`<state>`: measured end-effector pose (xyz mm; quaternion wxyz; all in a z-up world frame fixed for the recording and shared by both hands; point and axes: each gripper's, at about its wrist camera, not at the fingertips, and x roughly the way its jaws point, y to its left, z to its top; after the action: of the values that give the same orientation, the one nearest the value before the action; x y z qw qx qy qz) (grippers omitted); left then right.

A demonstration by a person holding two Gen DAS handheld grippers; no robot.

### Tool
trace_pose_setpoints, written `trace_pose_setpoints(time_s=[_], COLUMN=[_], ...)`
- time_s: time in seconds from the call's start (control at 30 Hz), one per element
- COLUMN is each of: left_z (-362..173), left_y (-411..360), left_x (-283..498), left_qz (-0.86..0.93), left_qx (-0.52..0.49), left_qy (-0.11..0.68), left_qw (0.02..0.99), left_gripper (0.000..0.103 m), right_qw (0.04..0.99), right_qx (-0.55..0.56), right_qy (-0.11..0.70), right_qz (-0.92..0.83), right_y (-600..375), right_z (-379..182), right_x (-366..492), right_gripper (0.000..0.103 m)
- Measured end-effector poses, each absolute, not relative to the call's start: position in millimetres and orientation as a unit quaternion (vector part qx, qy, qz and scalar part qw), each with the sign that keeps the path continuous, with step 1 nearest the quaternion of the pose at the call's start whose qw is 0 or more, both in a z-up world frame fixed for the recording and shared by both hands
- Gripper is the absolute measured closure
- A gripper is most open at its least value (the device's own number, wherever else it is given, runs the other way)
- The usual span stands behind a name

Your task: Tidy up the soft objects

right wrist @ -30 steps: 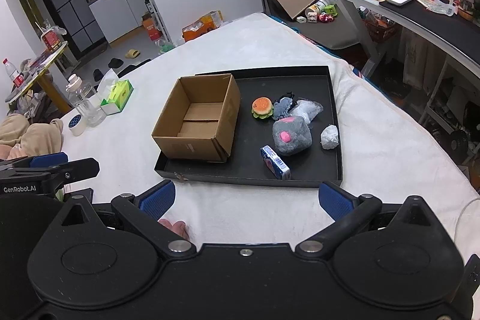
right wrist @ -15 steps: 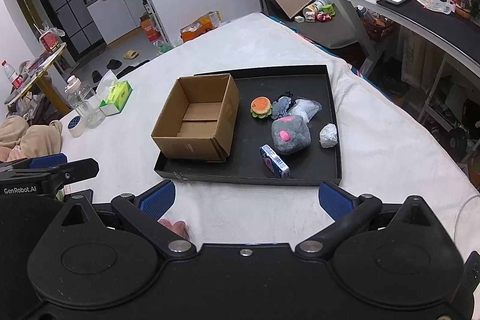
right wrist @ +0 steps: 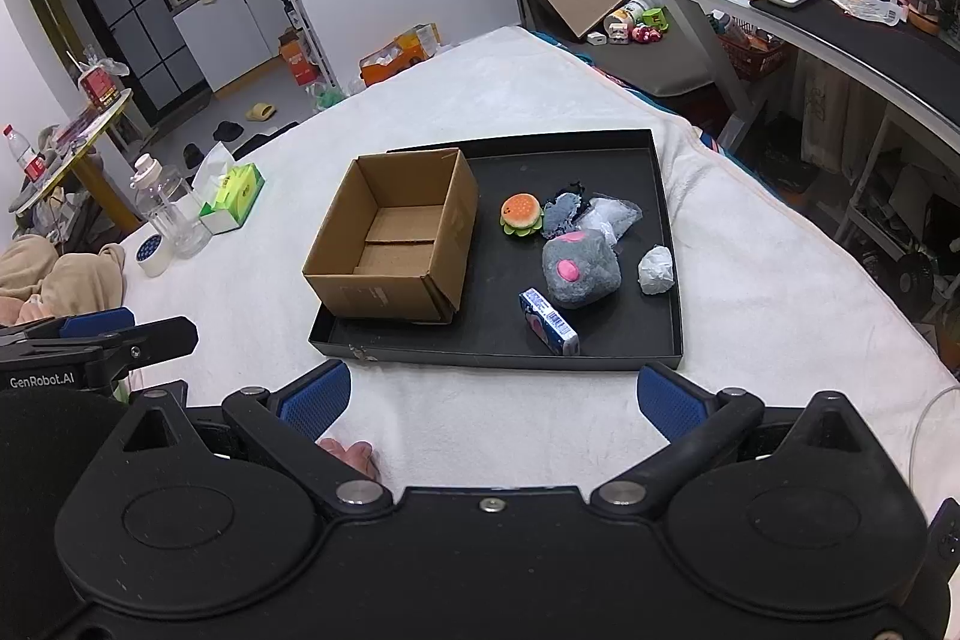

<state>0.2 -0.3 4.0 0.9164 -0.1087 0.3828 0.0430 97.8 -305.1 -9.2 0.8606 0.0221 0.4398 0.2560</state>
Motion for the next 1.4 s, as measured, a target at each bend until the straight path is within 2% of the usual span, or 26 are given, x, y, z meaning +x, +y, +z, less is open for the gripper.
trace_pose_setpoints(time_s=[1.4], left_z=[3], left_y=[20], left_x=[12], left_qz=[0.045], left_qx=[-0.114], left_qy=[0.374], left_qw=[0.919], left_gripper=[0.0], right_qw=[0.872], right_qx=[0.018], right_qy=[0.424], right_qz=[0.245], right_y=[-310], right_z=[-14], right_x=[108], right_gripper=[0.0])
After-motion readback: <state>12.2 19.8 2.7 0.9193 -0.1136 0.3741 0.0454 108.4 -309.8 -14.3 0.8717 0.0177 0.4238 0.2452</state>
